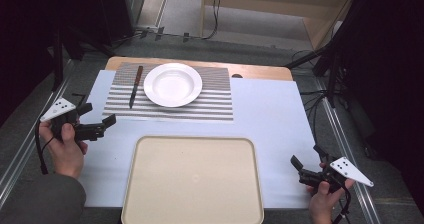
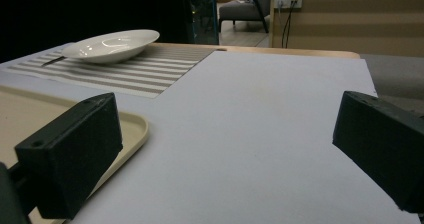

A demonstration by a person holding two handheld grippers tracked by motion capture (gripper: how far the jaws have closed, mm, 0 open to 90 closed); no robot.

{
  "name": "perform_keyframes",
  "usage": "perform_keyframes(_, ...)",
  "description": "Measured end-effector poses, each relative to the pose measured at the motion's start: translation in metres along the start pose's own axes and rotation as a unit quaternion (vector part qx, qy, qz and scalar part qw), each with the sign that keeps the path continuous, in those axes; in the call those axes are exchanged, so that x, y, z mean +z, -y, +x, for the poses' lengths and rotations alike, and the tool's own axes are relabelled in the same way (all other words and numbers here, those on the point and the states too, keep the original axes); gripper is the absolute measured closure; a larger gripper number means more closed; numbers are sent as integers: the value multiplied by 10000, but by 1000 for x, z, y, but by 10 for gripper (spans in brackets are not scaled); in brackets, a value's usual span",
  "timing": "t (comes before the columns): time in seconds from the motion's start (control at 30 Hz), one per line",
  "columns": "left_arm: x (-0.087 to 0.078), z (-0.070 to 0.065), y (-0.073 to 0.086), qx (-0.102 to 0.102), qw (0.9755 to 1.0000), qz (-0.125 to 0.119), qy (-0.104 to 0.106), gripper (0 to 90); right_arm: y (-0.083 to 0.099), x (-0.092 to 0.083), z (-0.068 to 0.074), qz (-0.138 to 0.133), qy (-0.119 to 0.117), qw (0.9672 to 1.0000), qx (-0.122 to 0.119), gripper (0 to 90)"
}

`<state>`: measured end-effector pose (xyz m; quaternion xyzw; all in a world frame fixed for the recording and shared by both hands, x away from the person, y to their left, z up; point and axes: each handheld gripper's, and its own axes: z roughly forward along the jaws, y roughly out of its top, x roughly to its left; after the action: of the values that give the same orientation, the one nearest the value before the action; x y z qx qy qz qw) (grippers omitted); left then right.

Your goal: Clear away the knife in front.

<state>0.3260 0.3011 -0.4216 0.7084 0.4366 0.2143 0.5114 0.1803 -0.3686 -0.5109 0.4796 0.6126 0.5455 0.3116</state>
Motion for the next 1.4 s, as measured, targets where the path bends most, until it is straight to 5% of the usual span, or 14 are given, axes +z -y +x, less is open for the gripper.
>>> perform_keyframes(0.93, 72, 30, -32, -242, 9991, 340, 70, 0, 0, 3, 1, 69, 12, 10000, -13, 0)
perform_keyframes(1.3, 97, 41, -43, -460, 9953, 773, -350, 119, 0, 3, 1, 86, 19, 10000, -27, 0)
perform_keyframes(1.4, 111, 45, -47, -492, 9923, 1039, -472, 129, 0, 4, 1, 88, 20, 10000, -24, 0)
